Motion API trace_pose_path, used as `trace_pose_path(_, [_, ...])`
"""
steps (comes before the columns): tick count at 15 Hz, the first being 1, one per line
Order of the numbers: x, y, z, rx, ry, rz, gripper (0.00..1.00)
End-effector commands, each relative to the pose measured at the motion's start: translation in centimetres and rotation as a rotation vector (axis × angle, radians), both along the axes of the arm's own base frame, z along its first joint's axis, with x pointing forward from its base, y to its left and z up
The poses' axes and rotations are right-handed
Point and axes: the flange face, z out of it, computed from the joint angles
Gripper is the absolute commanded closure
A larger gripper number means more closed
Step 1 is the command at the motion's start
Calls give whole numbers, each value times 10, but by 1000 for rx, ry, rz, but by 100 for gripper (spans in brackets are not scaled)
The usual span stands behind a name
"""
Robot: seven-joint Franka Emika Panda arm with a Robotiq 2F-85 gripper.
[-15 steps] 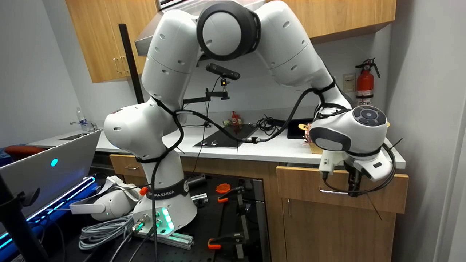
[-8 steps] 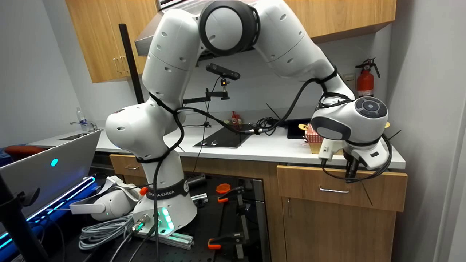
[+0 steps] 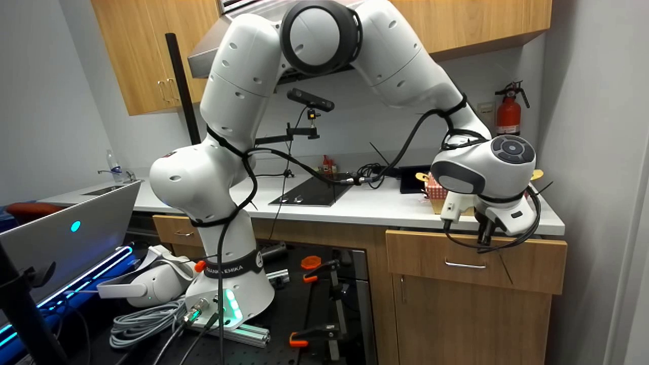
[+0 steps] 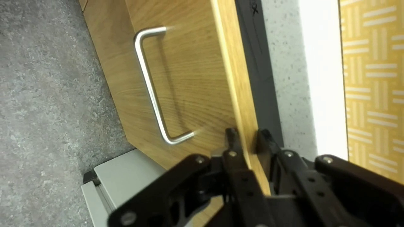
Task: Open the bottom drawer on the right
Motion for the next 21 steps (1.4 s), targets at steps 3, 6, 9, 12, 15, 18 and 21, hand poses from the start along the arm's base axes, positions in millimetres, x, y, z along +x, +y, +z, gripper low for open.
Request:
trace_pose_path(3, [-5,-8,-3,-19,44,35,100])
trace_pose_path(6, [-8,-22,-11,-50,73,45,100])
trace_pose_path(9, [-7,-28,-13,-54,92,45,100])
trace_pose_path(12, [2,-24,-6,-28,78,36,100])
trace_pose_path(15, [8,-16,-1,-9,61,29,100])
trace_pose_path(18, [10,-8,1,7,51,17,100])
trace_pose_path(21, [13,1,5,21,45,10,100])
